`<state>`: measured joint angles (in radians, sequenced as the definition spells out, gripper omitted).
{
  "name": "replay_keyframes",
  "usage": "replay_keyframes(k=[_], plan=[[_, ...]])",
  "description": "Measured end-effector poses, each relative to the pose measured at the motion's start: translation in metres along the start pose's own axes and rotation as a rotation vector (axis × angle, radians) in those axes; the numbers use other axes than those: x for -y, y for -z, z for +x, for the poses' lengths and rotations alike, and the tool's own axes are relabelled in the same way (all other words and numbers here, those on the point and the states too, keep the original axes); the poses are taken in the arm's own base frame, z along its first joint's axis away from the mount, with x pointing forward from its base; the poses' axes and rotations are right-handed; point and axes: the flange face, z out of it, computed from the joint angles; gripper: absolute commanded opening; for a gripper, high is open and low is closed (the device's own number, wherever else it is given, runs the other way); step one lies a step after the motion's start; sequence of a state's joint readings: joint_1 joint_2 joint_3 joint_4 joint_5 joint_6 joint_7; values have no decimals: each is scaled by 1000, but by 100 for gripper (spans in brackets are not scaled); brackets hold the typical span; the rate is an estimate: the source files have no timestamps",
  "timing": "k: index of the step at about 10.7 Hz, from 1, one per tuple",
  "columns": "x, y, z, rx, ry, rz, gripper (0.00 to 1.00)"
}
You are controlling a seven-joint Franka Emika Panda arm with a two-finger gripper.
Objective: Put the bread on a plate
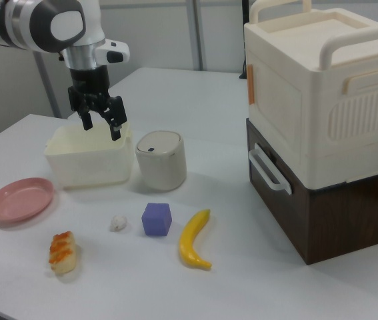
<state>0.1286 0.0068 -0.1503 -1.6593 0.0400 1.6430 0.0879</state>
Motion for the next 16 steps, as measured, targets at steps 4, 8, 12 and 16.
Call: replay_keyframes(k=[4, 8, 12, 16], plan=[[0, 0, 0, 0, 0, 0, 99], [1, -1, 1, 3, -1, 8, 92], [2, -3, 1, 8, -3, 20, 97], [0, 1, 2, -1, -5, 20, 96]])
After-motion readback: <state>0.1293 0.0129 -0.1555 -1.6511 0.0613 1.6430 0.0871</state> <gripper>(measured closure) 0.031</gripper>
